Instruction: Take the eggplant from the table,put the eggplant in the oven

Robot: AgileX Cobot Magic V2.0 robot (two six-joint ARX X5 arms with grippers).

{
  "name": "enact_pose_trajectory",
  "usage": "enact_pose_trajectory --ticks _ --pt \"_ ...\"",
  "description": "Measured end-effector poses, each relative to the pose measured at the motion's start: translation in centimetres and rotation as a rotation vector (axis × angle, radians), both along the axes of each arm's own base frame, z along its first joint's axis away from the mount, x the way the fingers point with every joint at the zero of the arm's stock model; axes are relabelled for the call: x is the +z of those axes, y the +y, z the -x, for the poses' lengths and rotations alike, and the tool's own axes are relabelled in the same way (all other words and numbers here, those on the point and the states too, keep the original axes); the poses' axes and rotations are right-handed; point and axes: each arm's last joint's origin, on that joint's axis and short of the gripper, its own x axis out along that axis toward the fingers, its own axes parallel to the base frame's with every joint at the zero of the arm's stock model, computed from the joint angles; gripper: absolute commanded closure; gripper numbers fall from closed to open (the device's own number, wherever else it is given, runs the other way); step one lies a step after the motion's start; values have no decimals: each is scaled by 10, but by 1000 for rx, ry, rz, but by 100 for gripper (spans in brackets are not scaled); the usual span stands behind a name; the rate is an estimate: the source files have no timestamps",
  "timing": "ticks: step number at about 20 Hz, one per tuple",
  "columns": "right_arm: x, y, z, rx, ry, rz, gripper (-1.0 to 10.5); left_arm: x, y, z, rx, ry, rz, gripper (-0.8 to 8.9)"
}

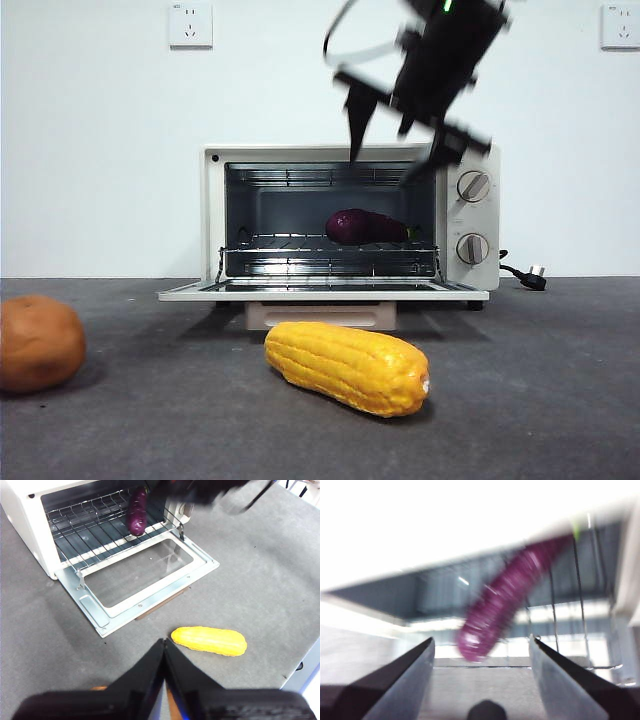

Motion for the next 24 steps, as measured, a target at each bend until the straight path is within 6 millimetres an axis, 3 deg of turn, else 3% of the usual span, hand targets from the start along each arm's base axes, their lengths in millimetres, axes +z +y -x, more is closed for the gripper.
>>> enact_pose_trajectory --ticks 4,10,14,24 --pt "50 -18 36 56 -74 52 627 0 0 0 -1 -1 -2 819" --pt "94 -43 86 119 -120 116 627 0 0 0 -2 -1 -1 819" --pt "114 -61 122 155 -127 167 627 0 0 0 -2 -1 -1 819" --pt "138 -102 204 231 -100 269 633 0 0 0 -2 0 -1 819"
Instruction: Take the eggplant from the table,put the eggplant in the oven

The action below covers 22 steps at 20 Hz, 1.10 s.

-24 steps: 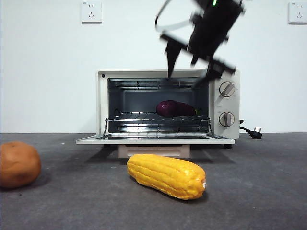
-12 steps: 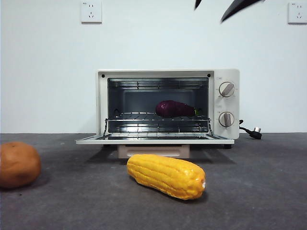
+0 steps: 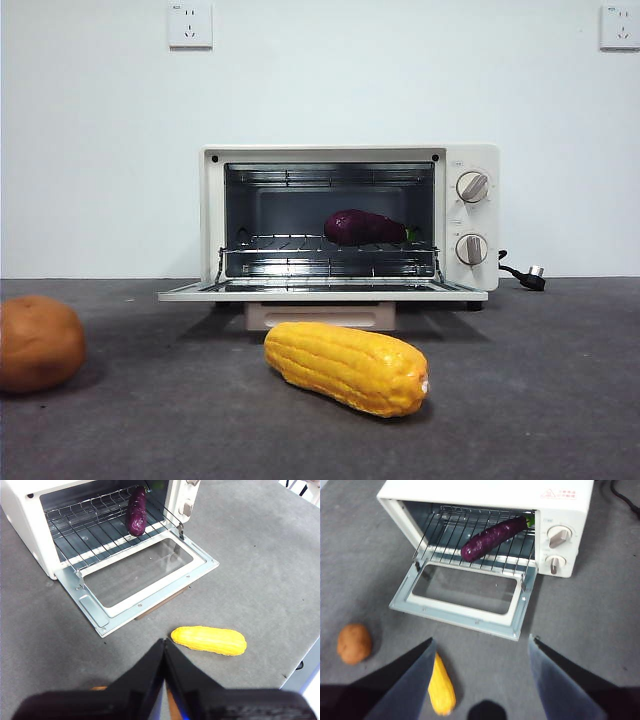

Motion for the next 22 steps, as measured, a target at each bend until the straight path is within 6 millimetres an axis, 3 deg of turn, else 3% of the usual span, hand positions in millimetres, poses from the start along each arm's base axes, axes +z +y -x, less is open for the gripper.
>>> enact_pose_trajectory --ticks 5,12,17,22 --pt "4 -14 28 15 6 24 653 0 0 0 0 0 0 819" --pt "4 -24 47 33 22 55 941 0 0 0 0 0 0 819" --pt "-3 -26 53 68 103 128 956 1 0 -1 0 -12 3 819" --pt "-2 -26 60 176 118 64 956 -2 -4 -15 -1 -16 3 819"
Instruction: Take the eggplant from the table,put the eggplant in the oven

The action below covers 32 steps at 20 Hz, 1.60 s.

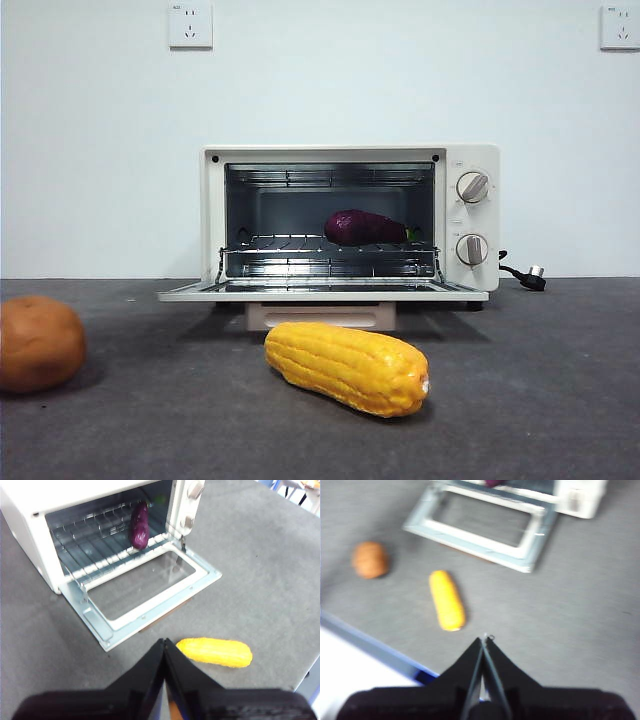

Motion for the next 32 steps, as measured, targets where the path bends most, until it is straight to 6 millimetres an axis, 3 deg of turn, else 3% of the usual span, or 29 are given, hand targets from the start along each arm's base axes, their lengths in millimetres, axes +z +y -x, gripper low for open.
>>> enact_pose_trajectory --ticks 7,15,21,26,32 --pt "7 -12 26 18 -72 -51 956 -38 -14 -76 12 78 -38 819" --pt "11 -24 50 0 -132 -104 956 -87 21 -139 85 193 51 820" --pt "12 -31 64 -28 -152 -152 956 -132 41 -167 91 329 146 820" --pt "13 -37 76 -50 -157 -209 956 -173 37 -185 76 424 163 820" --pt "13 -44 91 -73 -172 -269 956 -202 24 -193 44 478 157 820"
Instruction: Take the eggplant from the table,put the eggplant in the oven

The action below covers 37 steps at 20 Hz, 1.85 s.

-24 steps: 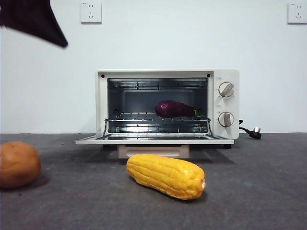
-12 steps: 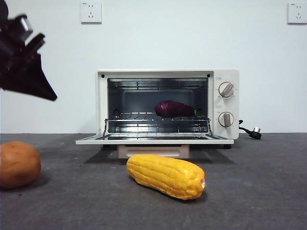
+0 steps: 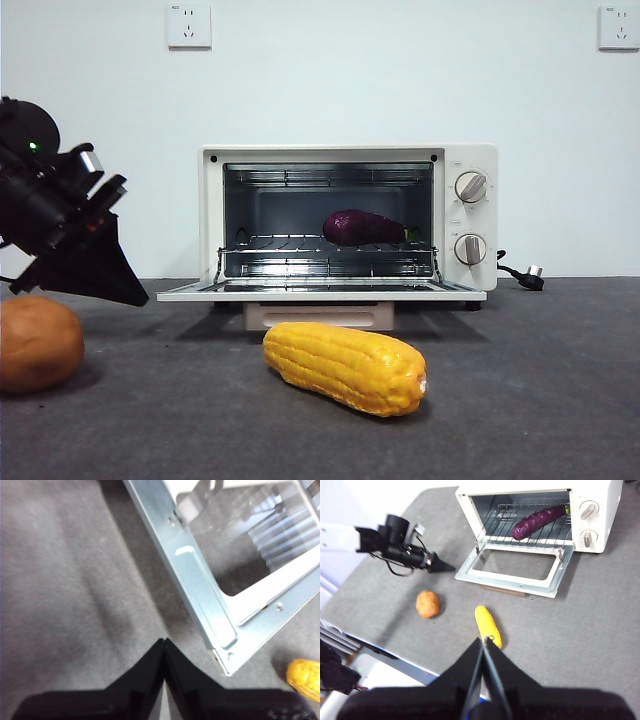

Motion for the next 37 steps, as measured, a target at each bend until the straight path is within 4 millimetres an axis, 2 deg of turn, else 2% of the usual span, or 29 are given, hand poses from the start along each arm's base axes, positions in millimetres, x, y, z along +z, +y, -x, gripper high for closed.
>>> enact_pose_trajectory --ticks 6,15,28,37 --pt "0 -1 3 -12 12 -31 956 -13 -17 -6 -37 -12 9 820" --pt "0 -2 4 -15 13 -37 956 -23 -24 -8 -76 -1 63 821" --pt "0 -2 4 -25 12 -33 956 -24 -20 -10 -97 13 161 821" --pt "0 -2 3 -31 10 -30 956 -14 -8 -18 -107 -34 335 820"
